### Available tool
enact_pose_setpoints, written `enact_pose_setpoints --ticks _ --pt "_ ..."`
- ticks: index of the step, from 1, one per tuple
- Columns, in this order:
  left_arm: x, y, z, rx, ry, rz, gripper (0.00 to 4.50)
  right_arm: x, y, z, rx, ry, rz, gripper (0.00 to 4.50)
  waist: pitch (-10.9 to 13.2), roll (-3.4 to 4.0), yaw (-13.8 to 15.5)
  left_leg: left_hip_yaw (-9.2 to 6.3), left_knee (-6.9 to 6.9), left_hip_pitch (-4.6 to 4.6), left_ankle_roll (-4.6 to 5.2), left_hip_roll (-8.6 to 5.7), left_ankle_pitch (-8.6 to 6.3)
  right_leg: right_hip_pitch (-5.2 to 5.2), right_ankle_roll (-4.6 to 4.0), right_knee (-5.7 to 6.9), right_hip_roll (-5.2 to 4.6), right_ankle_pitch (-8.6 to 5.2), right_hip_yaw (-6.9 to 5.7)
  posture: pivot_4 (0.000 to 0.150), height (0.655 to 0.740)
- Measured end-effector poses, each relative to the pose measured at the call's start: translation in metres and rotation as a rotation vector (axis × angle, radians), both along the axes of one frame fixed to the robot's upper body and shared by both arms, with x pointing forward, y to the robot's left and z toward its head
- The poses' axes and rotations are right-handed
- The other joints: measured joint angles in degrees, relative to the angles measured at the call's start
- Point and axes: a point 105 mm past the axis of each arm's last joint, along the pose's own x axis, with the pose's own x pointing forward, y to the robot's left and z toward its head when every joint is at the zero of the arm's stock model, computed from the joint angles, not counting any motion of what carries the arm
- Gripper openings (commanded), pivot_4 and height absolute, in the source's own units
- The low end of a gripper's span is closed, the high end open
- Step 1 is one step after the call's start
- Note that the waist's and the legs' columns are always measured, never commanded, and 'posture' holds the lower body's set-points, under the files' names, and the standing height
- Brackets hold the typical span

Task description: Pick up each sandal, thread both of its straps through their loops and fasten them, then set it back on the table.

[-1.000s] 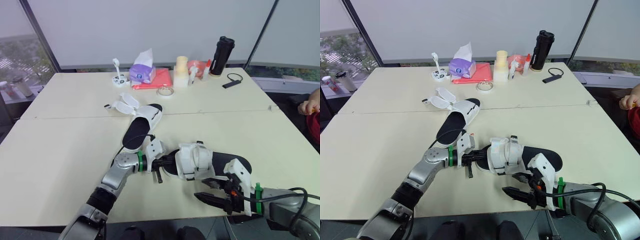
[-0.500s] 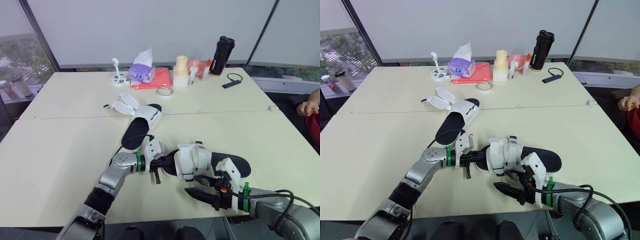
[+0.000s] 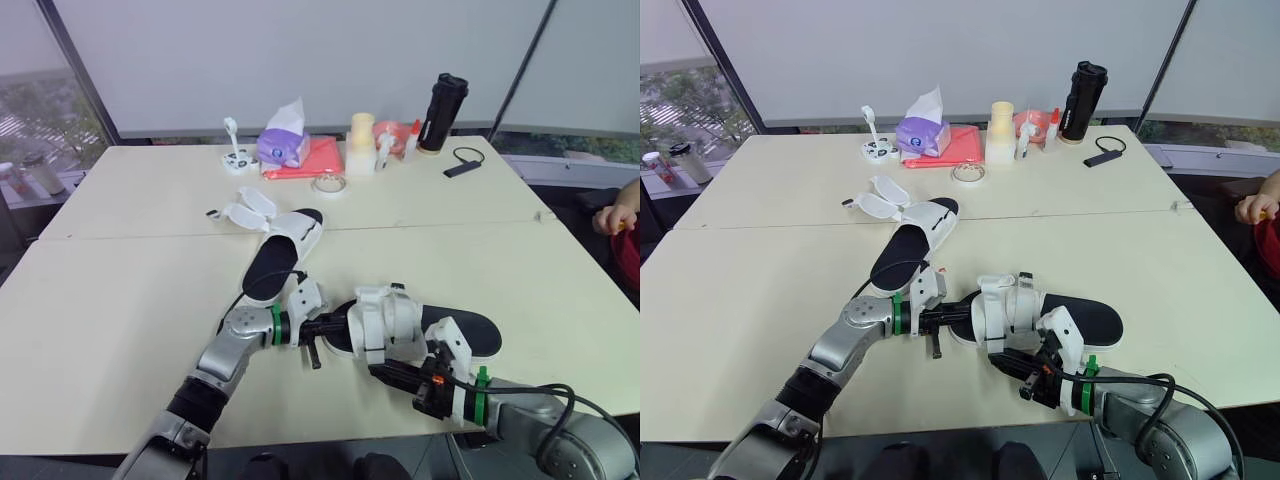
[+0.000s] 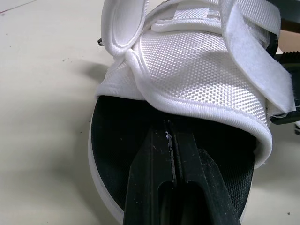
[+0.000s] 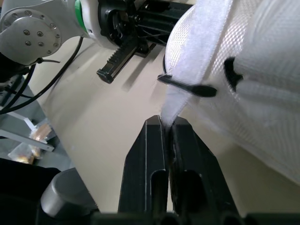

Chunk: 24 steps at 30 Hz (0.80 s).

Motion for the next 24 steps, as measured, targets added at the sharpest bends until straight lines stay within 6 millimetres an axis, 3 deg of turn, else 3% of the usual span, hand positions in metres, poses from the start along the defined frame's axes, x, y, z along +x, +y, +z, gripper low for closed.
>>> enact_pose_setpoints --ticks 2,6,10,19,22,24 --pt "0.000 0.000 0.000 0.001 0.000 0.000 0.00 -0.006 -0.001 -0.002 0.000 0.032 0.014 0.03 0.0 0.01 0.0 0.00 0.00 0.08 0.00 0.00 0.00 0.07 -0.02 0.00 -0.01 -0.01 0.01 0.150 0.7400" --pt "0.000 0.001 -0.003 0.011 0.008 -0.012 0.00 -0.059 -0.004 0.005 -0.035 0.163 0.179 0.03 -0.3 0.00 0.3 0.01 -0.08 0.22 0.10 0.00 -0.06 0.20 0.01 -0.01 0.00 -0.04 0.03 0.150 0.7400" --pt "0.001 0.000 -0.005 0.034 0.009 -0.020 0.00 -0.060 -0.009 0.017 -0.032 0.144 0.186 0.03 -0.6 -0.34 0.2 0.02 -0.05 0.41 0.12 0.04 -0.08 0.42 -0.15 -0.07 0.03 -0.16 0.01 0.150 0.7400" --pt "0.002 -0.003 -0.003 0.074 -0.028 -0.045 0.00 -0.032 0.001 0.062 0.220 0.110 0.134 0.03 -0.6 -0.35 0.4 0.00 -0.03 0.38 0.12 0.06 -0.08 0.45 -0.14 -0.09 -0.05 -0.17 0.04 0.150 0.7400" --pt "0.004 -0.001 -0.001 0.083 -0.040 -0.043 0.00 0.000 0.011 0.082 0.336 0.059 0.066 0.03 -0.6 -0.34 0.3 0.01 0.02 0.37 0.12 0.08 -0.07 0.42 -0.17 -0.06 -0.06 -0.14 0.07 0.150 0.7400" --pt "0.004 -0.001 0.000 0.082 -0.042 -0.043 0.00 0.014 0.015 0.086 0.373 0.064 0.030 0.03 -0.6 -0.33 0.3 0.00 0.02 0.36 0.12 0.10 -0.07 0.41 -0.17 -0.05 -0.07 -0.14 0.07 0.150 0.7400"
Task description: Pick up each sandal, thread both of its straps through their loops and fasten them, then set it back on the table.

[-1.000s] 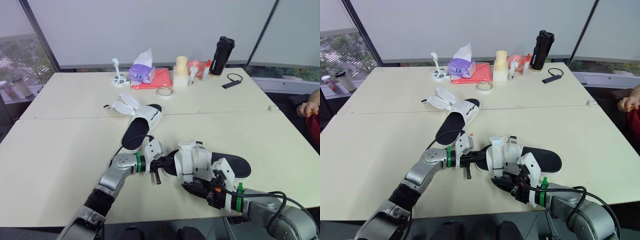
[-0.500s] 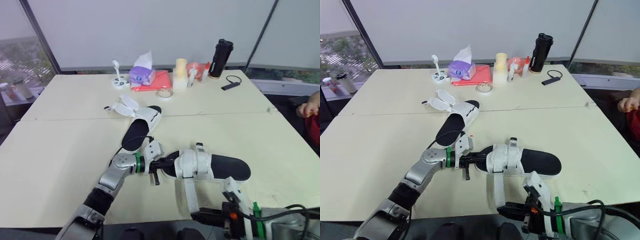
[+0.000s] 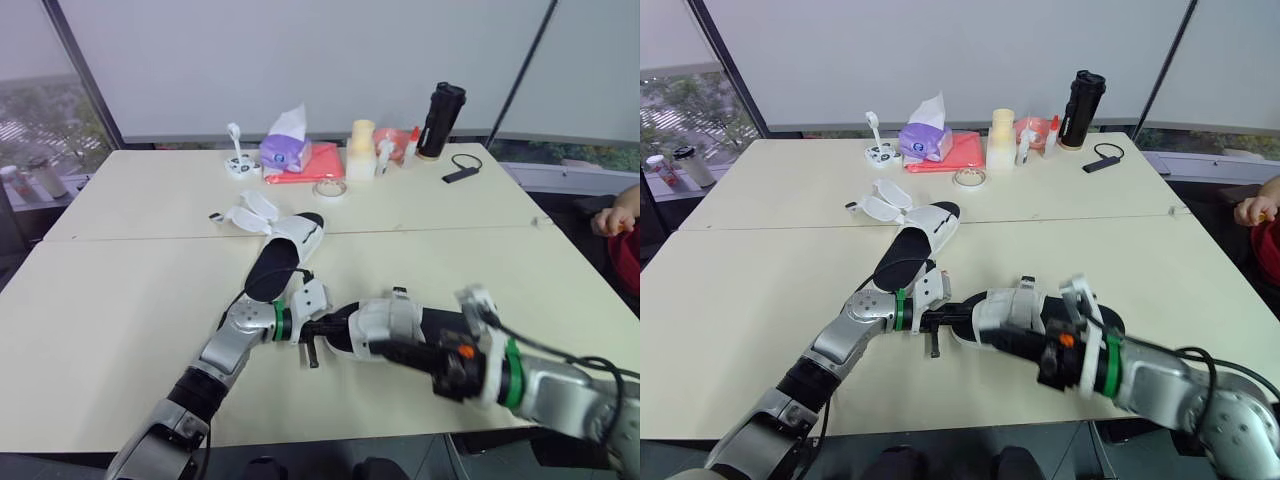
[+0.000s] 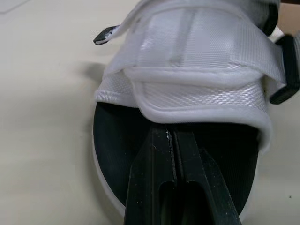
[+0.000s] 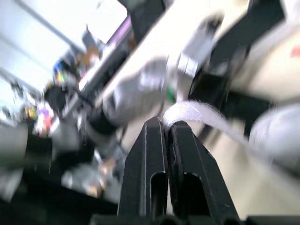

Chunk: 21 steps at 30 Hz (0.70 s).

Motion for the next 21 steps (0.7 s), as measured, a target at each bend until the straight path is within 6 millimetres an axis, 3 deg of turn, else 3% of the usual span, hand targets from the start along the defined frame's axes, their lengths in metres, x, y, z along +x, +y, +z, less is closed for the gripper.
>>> enact_pose_setpoints --ticks 5,8,14,18,21 --pt "0.001 0.001 0.000 0.002 -0.003 0.007 0.00 0.028 0.001 0.000 0.036 0.048 -0.088 0.03 0.0 0.02 0.0 0.01 0.00 0.00 0.00 0.11 0.00 -0.01 -0.01 0.03 -0.05 0.01 0.03 0.150 0.7400" --pt "0.002 0.002 -0.002 0.006 -0.001 0.022 0.00 0.042 -0.003 -0.003 0.043 0.075 -0.125 1.00 0.0 0.05 -0.3 0.06 0.04 0.03 0.01 0.17 0.01 -0.02 -0.10 0.06 -0.10 0.07 0.09 0.150 0.7400" --pt "0.000 0.003 -0.003 0.003 0.001 0.030 0.00 0.051 -0.017 0.010 0.077 0.028 -0.186 4.04 -0.2 0.16 -0.3 0.06 -0.03 0.06 0.01 0.32 0.01 -0.01 -0.12 0.04 -0.09 0.06 0.08 0.150 0.7400" --pt "-0.001 0.003 -0.004 0.000 0.000 0.039 0.00 0.052 -0.019 0.009 0.041 0.014 -0.192 4.04 -0.3 0.27 -0.4 0.06 -0.03 0.05 0.01 0.34 0.00 -0.02 -0.14 0.04 -0.11 0.06 0.08 0.150 0.7400" --pt "0.000 0.003 -0.004 -0.001 -0.001 0.041 0.00 0.062 -0.031 0.020 -0.122 -0.136 -0.215 4.04 -0.3 0.42 -0.4 0.16 -0.02 0.02 0.01 0.32 0.00 -0.11 -0.17 0.04 -0.15 0.08 0.11 0.150 0.7400"
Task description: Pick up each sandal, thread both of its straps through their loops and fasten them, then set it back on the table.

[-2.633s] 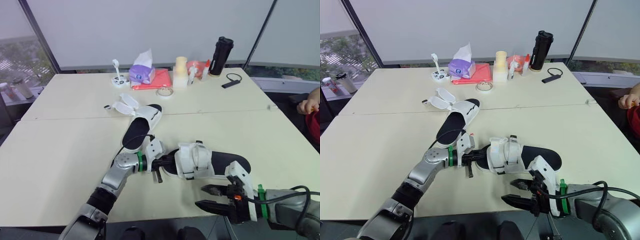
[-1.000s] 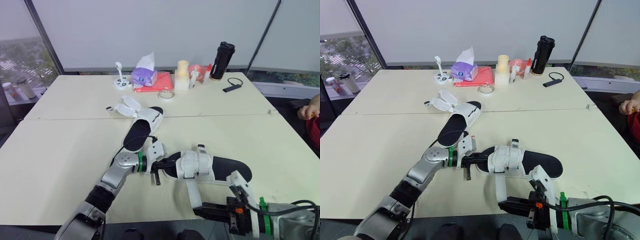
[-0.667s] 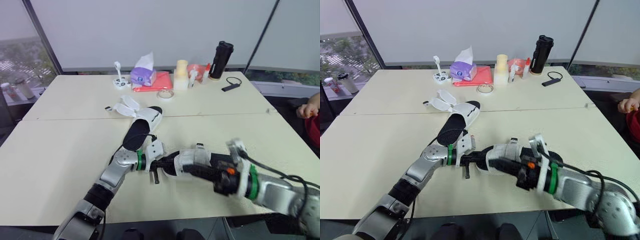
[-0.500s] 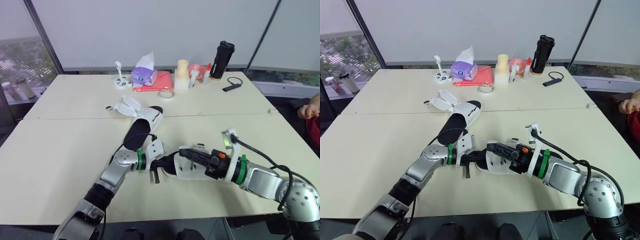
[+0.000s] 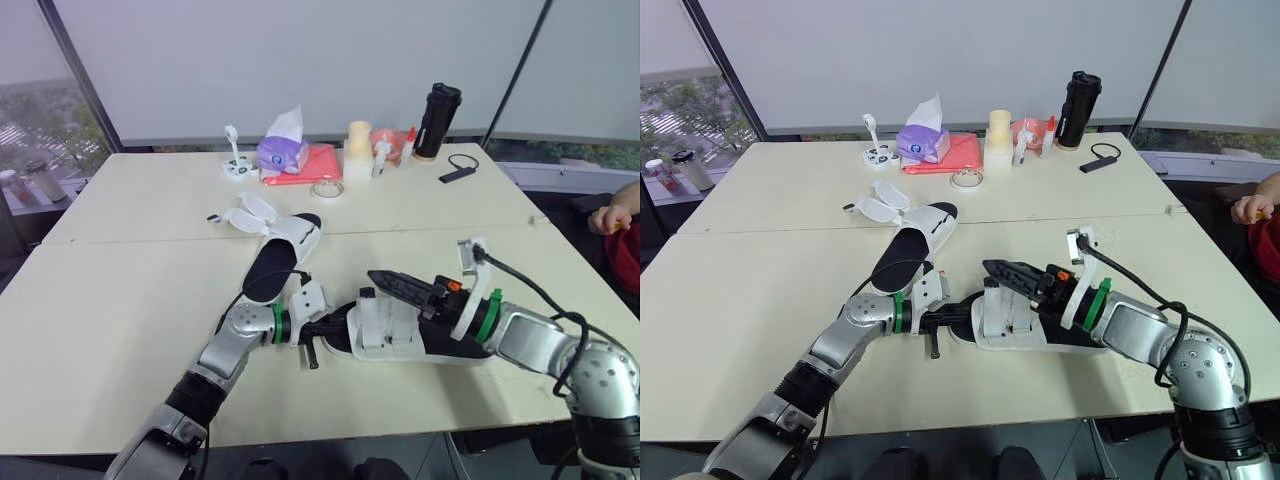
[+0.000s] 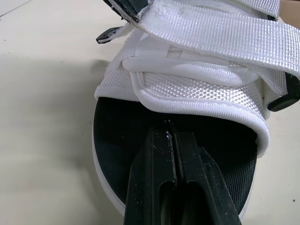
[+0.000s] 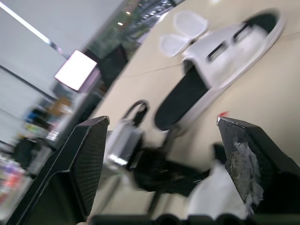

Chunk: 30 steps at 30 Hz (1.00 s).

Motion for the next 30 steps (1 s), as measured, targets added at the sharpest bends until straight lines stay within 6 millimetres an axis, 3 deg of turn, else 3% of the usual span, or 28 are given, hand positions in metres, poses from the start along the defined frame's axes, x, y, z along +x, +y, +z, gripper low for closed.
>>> enact_pose_setpoints --ticks 2,5,9,15,18,24,27,30 --pt "0.000 0.000 0.000 0.000 0.001 -0.002 0.00 0.007 -0.008 0.005 -0.178 -0.110 -0.003 4.04 0.0 0.00 0.0 0.00 -0.03 0.01 0.00 0.01 0.00 -0.04 -0.01 -0.02 0.02 -0.01 -0.01 0.150 0.7400" --pt "0.000 0.000 0.000 0.001 0.002 -0.004 0.00 0.017 -0.006 -0.007 -0.350 -0.163 0.076 4.04 -0.1 0.01 0.0 0.02 -0.04 0.01 0.00 0.04 0.00 -0.06 -0.05 -0.02 0.08 -0.01 -0.01 0.150 0.7400" --pt "0.000 -0.002 0.001 0.000 0.002 -0.011 0.00 0.022 -0.003 -0.024 -0.390 -0.123 0.198 4.04 -0.1 0.02 0.2 0.05 -0.02 -0.04 0.00 0.03 0.00 -0.11 -0.05 -0.02 0.15 0.00 -0.02 0.150 0.7400" --pt "0.001 -0.003 0.000 -0.002 0.004 -0.010 0.00 0.029 0.007 -0.031 -0.330 -0.060 0.319 4.04 -0.1 0.03 0.3 0.06 0.00 -0.02 0.00 0.02 0.00 -0.09 -0.05 0.01 0.15 0.01 -0.03 0.150 0.7400" --pt "0.000 -0.003 0.000 -0.007 0.004 -0.005 0.00 0.029 0.009 -0.037 -0.334 -0.022 0.364 3.14 -0.1 0.04 0.3 0.05 0.00 -0.02 0.00 0.02 0.00 -0.09 -0.06 0.01 0.06 0.02 -0.02 0.150 0.7400" --pt "0.000 -0.001 -0.002 -0.021 -0.001 0.012 0.00 0.022 0.013 -0.050 -0.367 0.024 0.441 0.04 -0.1 0.06 0.3 0.04 -0.01 -0.01 -0.01 0.02 0.00 -0.10 -0.09 0.01 0.00 0.03 0.01 0.150 0.7400" --pt "0.000 -0.001 -0.002 -0.023 -0.001 0.015 0.00 0.022 0.016 -0.044 -0.334 0.011 0.444 0.04 -0.1 0.06 0.3 0.03 -0.01 -0.01 -0.01 0.03 0.00 -0.10 -0.11 0.01 -0.02 0.04 0.01 0.150 0.7400" --pt "0.000 -0.001 -0.002 -0.024 -0.002 0.015 0.00 0.022 0.018 -0.024 -0.236 -0.032 0.435 0.04 -0.1 0.06 0.3 0.03 -0.02 -0.01 -0.01 0.02 0.00 -0.09 -0.11 0.01 -0.06 0.05 0.01 0.150 0.7400"
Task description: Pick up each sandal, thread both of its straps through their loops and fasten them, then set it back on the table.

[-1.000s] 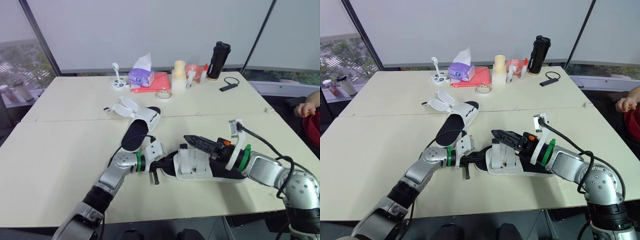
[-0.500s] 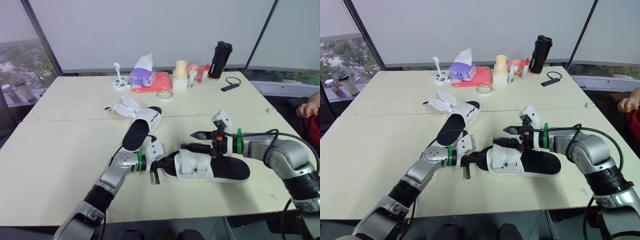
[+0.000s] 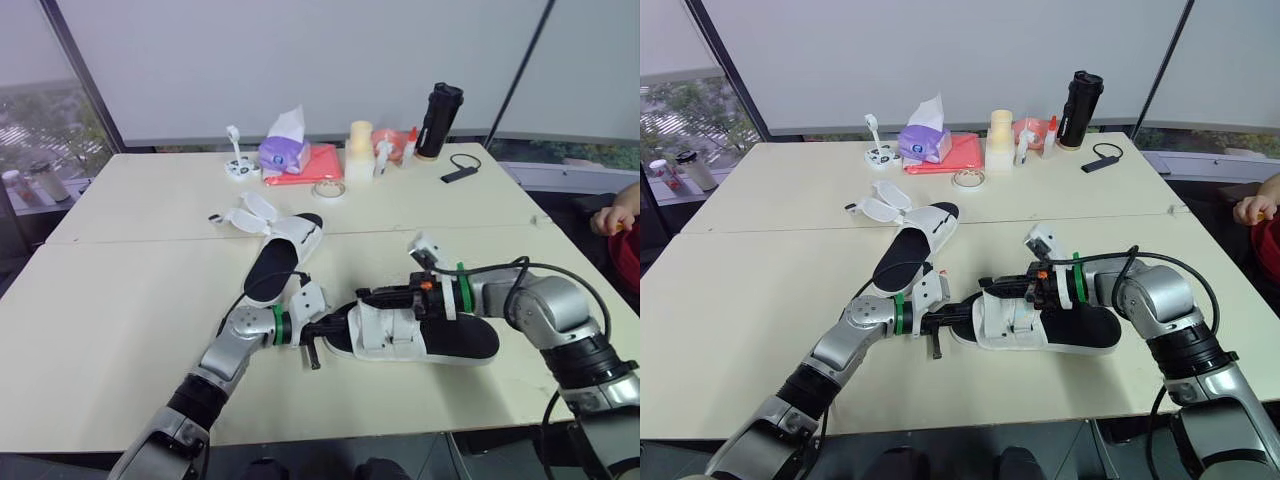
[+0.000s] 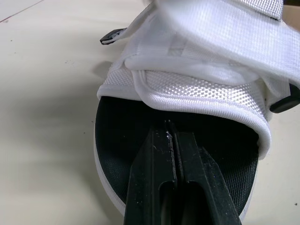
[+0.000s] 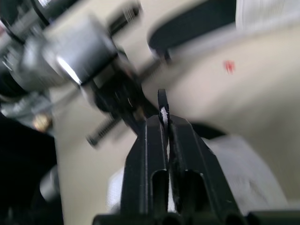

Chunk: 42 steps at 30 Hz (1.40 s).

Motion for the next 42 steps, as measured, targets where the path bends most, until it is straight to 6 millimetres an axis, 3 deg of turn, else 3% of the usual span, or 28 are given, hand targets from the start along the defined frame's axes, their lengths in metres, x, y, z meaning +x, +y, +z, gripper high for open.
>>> enact_pose_setpoints --ticks 9,11,16,21,24,29,31,34,37,39,42 --pt "0.001 0.000 0.001 -0.001 -0.003 0.002 0.00 0.003 0.001 0.006 0.058 0.014 -0.044 0.04 0.0 0.03 -0.2 0.04 -0.04 -0.09 -0.01 -0.03 0.00 -0.10 -0.01 0.00 -0.23 0.01 -0.01 0.150 0.7400" --pt "0.001 0.000 0.001 -0.001 -0.003 0.002 0.00 0.008 0.000 0.002 0.035 -0.001 -0.083 0.04 0.0 0.03 -0.2 0.05 -0.04 -0.11 -0.01 -0.04 -0.01 -0.12 -0.02 0.00 -0.29 0.01 -0.01 0.150 0.7400" --pt "0.001 0.000 0.001 -0.001 -0.002 0.001 0.00 0.025 -0.008 -0.030 -0.154 -0.039 -0.175 0.04 0.0 0.04 -0.4 0.16 -0.06 -0.10 -0.02 -0.04 -0.01 -0.13 -0.03 0.00 -0.50 0.01 -0.09 0.150 0.7400" --pt "0.001 0.000 0.000 -0.001 0.000 0.004 0.00 0.028 -0.008 -0.033 -0.202 -0.074 -0.161 0.04 0.0 0.02 -0.8 0.16 -0.07 -0.07 -0.03 -0.04 -0.01 -0.10 -0.03 -0.01 -0.54 0.02 -0.10 0.150 0.7400" --pt "0.001 0.000 0.000 -0.001 0.001 0.006 0.00 0.029 -0.010 -0.038 -0.275 -0.104 -0.150 0.93 -0.1 0.09 -1.1 0.16 -0.07 -0.07 -0.03 -0.03 -0.02 -0.13 -0.04 -0.06 -0.61 0.02 -0.16 0.150 0.7400" --pt "0.000 -0.001 0.000 -0.005 0.003 0.001 0.00 0.033 -0.021 -0.039 -0.369 -0.185 -0.155 3.53 -0.1 0.09 -1.0 0.18 -0.11 -0.10 -0.03 -0.04 -0.02 -0.16 -0.04 -0.16 -0.67 0.01 -0.21 0.150 0.7400" --pt "0.000 -0.001 0.000 -0.008 0.003 0.001 0.00 0.034 -0.021 -0.028 -0.319 -0.236 -0.171 4.47 -0.1 0.11 -1.1 0.19 -0.12 -0.19 -0.03 -0.05 -0.02 -0.11 -0.04 -0.18 -0.68 0.01 -0.22 0.150 0.7400" --pt "0.000 -0.001 0.001 -0.011 0.001 0.002 0.00 0.037 -0.024 0.015 -0.132 -0.289 -0.259 4.47 0.0 0.18 -1.0 0.19 -0.12 -0.30 -0.03 -0.05 -0.02 -0.20 -0.03 -0.15 -0.69 0.02 -0.22 0.150 0.7400" --pt "-0.003 -0.002 0.001 -0.027 0.002 0.003 0.00 0.027 -0.052 0.053 0.036 -0.276 -0.374 4.47 -0.1 0.11 -0.7 0.17 -0.15 -0.49 -0.03 -0.02 -0.02 -0.31 -0.03 -0.17 -0.70 0.02 -0.31 0.150 0.7400" --pt "-0.005 0.000 0.001 -0.051 0.016 0.015 0.00 0.013 -0.070 0.055 0.109 -0.200 -0.425 4.47 -0.1 0.04 -0.8 0.17 -0.24 -0.59 -0.04 -0.02 -0.02 -0.42 -0.03 -0.21 -0.71 0.02 -0.33 0.150 0.7400" --pt "-0.008 0.008 0.007 -0.087 0.061 0.050 0.00 -0.019 -0.081 0.018 0.121 0.026 -0.430 4.47 0.0 0.15 -1.2 0.19 -0.28 -1.10 -0.02 -0.01 -0.01 -1.00 0.00 -0.15 -0.71 0.03 -0.36 0.150 0.7400"
